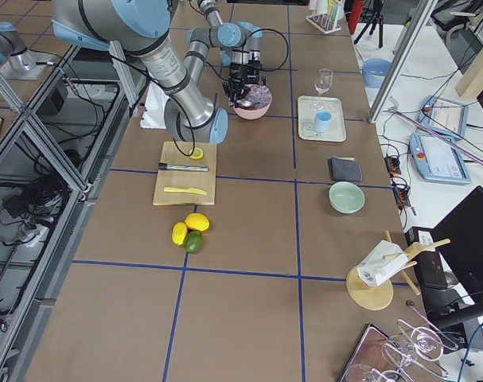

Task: Put ice in cup with scoop
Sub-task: 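Drag the scoop through the ice with the right gripper while the left holds the bowl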

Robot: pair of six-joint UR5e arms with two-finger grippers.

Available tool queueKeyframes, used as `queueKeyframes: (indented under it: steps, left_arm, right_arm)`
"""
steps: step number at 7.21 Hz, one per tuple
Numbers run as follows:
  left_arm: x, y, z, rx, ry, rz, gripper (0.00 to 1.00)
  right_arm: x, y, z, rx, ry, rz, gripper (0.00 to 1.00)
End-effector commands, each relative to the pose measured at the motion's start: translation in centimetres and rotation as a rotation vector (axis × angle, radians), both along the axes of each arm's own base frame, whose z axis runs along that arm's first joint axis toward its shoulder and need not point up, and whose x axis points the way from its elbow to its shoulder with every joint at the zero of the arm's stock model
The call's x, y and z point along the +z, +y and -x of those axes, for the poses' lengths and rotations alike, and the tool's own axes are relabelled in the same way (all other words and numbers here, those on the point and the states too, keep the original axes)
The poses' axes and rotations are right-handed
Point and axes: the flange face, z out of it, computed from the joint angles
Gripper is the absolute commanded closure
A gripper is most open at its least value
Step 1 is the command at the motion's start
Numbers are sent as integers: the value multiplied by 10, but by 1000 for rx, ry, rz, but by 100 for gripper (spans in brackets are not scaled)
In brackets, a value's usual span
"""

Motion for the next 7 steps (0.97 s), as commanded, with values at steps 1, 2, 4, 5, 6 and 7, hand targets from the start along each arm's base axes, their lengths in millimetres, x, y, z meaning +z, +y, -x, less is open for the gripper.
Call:
queueKeyframes:
  steps: [1,2,4,5,6,7]
  left_arm:
    - [-1,0,0,-2,1,0,0]
    - [-1,0,0,-2,1,0,0]
    - [-1,0,0,-2,0,-1,0]
    - [-1,-1,0,-4,0,-1,0]
    - [-2,-1,-1,-4,1,-2,0]
    - [-2,-2,-2,-4,0,1,0]
  right_arm:
    - [17,6,-16,15,-46,-14,100]
    - [17,7,-19,25,-58,-16,100]
    - [36,5,-12,58,-124,-32,100]
    - [40,4,-11,62,-128,-42,100]
    - [41,4,-11,64,-130,-45,100]
    - [47,4,-9,64,-146,-50,100]
